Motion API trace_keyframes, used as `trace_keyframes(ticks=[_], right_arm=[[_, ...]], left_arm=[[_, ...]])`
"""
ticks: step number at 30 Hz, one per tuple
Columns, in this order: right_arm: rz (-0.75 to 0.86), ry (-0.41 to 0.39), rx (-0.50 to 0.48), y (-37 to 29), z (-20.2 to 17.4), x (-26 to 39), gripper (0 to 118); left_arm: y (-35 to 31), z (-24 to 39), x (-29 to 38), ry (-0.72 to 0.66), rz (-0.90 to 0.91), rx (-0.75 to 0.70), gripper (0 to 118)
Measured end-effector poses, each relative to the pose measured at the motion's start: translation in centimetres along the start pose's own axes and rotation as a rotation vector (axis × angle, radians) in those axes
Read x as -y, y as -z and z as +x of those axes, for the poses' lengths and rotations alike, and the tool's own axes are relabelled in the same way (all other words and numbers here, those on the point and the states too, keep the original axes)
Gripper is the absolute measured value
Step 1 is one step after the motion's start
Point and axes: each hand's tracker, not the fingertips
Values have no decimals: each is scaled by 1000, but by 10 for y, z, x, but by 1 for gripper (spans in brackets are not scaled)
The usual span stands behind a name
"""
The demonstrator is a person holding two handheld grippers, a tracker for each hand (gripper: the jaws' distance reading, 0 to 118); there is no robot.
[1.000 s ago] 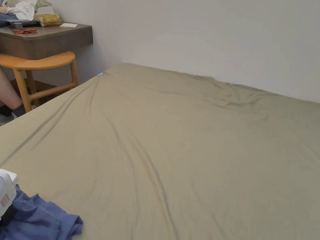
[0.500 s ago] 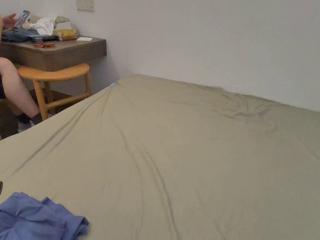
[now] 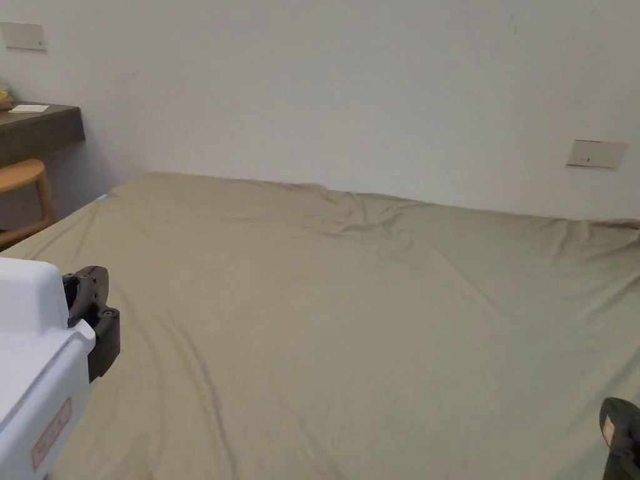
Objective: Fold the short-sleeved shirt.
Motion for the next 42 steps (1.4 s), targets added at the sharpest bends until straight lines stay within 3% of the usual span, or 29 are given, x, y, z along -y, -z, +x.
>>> trace_keyframes(ticks=[6,11,17,20,22,24,26,27,28,29,30,36,39,42], right_arm=[[41,23,71,-22,12,8,2],[-15,10,67,-16,11,16,2],[0,49,40,-11,11,12,2],[-5,47,62,-8,10,10,8],[-23,45,61,-6,11,9,32],[-31,54,46,-4,14,10,66],[-32,69,46,-3,15,12,74],[-30,80,48,-3,15,12,92],[-36,93,52,-3,16,13,113],[-57,101,61,-1,16,13,118],[-53,99,60,-1,17,13,118],[-22,69,67,-9,16,11,118],[-14,55,72,-10,16,8,118],[-2,60,66,-10,16,6,118]], left_arm=[[2,47,14,-165,-81,167,0],[3,68,20,-24,-108,125,0],[2,66,22,-29,-130,149,0],[4,63,23,-28,-146,141,1],[3,61,24,-27,-146,132,23],[1,59,24,-22,-132,134,58],[-3,56,23,-38,-99,186,61],[-4,55,21,-69,-98,210,70],[-4,53,19,-98,-110,218,86],[-3,52,18,-128,-124,226,109],[-1,52,17,-145,-143,232,118],[-2,61,20,-39,-79,102,118],[-2,60,18,-37,-89,140,118],[-7,58,18,-39,-97,281,118]])
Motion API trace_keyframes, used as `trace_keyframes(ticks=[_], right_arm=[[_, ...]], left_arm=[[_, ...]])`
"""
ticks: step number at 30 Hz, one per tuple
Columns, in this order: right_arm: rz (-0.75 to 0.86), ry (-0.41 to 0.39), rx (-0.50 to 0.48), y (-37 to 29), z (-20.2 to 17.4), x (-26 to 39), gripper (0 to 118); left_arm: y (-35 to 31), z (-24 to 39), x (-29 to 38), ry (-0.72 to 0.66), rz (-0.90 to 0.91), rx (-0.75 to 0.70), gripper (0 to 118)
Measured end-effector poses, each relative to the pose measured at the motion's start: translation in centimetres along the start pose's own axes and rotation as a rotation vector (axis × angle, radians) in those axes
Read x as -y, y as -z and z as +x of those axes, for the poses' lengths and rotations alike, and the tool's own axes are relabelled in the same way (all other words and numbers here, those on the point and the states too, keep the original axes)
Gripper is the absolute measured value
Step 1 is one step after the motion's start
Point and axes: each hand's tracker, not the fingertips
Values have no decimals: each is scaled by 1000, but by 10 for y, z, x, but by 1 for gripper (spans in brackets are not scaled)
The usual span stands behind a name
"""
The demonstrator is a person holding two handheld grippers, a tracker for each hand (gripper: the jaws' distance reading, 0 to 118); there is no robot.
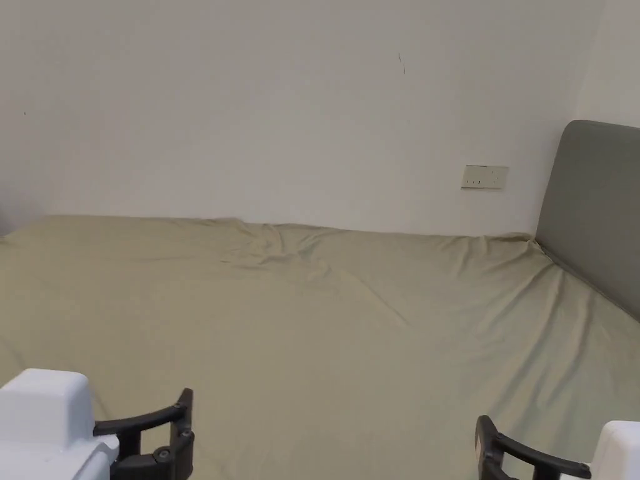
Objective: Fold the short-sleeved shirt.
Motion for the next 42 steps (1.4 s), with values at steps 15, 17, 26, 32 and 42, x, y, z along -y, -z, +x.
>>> trace_keyframes(ticks=[15,17,26,32,42], right_arm=[[-15,-47,5,8,-11,2,118],[-13,-46,3,9,-13,3,118],[-15,-54,-9,8,-15,3,118],[-17,-49,-6,8,-14,4,118],[-22,-55,-10,7,-15,5,118]], left_arm=[[-11,7,-14,-60,-30,-129,118],[-9,2,-18,-111,-71,-38,118],[-15,1,-23,-110,26,-100,118],[-14,-8,-25,-126,-9,-77,118],[-18,0,-26,-97,-4,-79,118]])
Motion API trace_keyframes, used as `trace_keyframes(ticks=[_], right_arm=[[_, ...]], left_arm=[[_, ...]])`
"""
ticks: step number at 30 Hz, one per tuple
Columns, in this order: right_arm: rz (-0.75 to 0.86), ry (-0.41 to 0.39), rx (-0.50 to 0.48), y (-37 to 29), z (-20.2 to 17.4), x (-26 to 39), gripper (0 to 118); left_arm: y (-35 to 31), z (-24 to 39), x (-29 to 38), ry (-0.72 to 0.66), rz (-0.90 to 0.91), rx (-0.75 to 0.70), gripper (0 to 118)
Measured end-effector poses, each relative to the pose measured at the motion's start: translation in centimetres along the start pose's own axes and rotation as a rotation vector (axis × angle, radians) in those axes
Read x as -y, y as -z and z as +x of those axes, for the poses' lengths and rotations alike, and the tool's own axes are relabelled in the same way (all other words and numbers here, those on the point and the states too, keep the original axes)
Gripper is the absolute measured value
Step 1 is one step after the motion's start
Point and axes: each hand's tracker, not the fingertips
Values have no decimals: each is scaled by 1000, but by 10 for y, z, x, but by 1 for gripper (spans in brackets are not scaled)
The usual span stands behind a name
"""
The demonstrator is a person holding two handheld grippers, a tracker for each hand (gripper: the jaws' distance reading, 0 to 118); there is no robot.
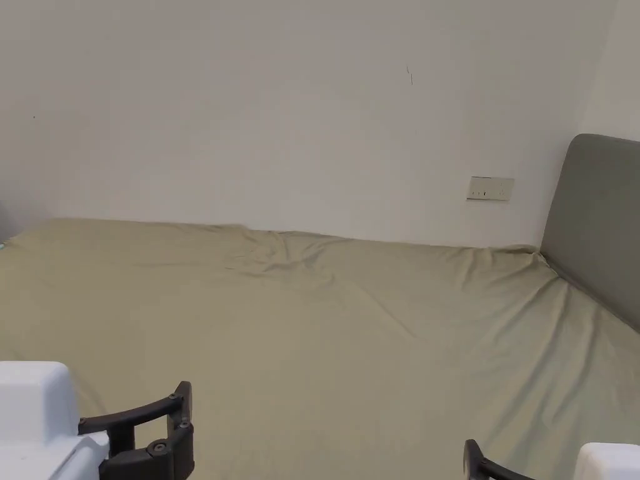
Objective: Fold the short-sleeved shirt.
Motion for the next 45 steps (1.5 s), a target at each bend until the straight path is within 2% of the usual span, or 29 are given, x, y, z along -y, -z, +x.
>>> trace_keyframes(ticks=[12,45], right_arm=[[4,16,11,-4,3,-2,118],[-1,10,-2,-5,2,-6,118]], left_arm=[[4,-3,2,10,-22,-59,118],[1,2,3,63,-43,-46,118]])
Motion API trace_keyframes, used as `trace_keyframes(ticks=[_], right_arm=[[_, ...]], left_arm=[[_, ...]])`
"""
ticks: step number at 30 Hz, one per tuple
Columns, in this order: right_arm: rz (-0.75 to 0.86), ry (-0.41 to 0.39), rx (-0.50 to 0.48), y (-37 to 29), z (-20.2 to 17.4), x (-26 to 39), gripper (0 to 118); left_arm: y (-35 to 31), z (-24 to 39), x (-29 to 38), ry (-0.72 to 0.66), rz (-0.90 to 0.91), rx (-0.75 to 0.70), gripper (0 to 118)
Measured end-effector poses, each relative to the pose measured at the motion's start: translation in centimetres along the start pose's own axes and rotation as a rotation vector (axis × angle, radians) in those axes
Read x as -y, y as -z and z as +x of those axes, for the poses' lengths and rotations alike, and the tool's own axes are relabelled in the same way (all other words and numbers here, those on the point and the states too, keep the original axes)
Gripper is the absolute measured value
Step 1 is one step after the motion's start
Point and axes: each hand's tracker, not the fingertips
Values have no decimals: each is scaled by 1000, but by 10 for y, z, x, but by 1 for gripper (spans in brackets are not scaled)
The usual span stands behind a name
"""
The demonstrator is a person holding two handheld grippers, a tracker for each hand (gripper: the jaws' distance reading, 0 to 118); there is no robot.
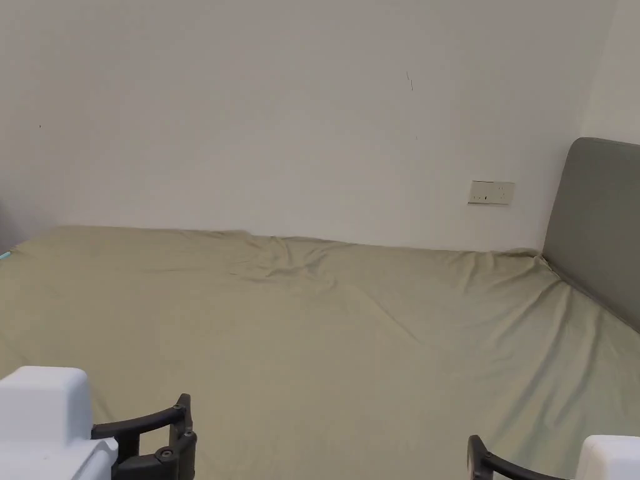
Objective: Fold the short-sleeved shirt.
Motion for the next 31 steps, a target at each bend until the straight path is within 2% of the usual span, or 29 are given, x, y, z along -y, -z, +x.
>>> trace_keyframes(ticks=[16,23,31], right_arm=[[-6,0,0,0,-1,0,118],[-20,-8,-6,2,-3,2,118],[-8,-9,-7,1,-4,2,118]], left_arm=[[2,-1,3,-13,-13,4,118],[-2,-6,1,-59,-8,64,118],[0,-3,0,-15,-4,18,118]])
